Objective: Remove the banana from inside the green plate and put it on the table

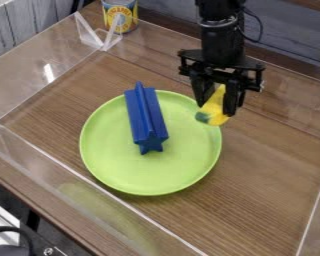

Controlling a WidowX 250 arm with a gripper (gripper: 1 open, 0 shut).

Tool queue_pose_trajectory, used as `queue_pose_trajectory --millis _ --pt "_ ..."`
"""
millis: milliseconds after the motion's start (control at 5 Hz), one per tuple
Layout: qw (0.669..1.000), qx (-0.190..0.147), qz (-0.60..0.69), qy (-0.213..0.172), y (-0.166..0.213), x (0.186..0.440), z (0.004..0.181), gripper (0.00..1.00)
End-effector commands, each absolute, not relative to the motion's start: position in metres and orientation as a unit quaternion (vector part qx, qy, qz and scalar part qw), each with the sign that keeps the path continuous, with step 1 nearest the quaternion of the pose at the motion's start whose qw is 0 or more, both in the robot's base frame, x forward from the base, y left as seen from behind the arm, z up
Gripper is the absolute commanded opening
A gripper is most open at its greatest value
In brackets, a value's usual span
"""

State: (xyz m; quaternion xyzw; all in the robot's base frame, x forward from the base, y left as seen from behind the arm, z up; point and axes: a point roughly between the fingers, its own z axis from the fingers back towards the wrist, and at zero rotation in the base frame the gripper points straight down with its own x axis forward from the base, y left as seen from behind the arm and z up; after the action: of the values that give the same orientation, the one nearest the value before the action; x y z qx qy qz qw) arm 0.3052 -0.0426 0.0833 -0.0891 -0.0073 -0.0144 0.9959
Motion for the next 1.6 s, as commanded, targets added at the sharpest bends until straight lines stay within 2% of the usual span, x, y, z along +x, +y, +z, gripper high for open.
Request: queue_pose_trajectory --millis 0,1400 --pt "0.994 -0.093 -0.025 -0.050 -0.049 0.313 0.108 0.00" --pt "0.991 -0.114 -0.047 -0.052 -0.087 0.301 0.105 0.00"
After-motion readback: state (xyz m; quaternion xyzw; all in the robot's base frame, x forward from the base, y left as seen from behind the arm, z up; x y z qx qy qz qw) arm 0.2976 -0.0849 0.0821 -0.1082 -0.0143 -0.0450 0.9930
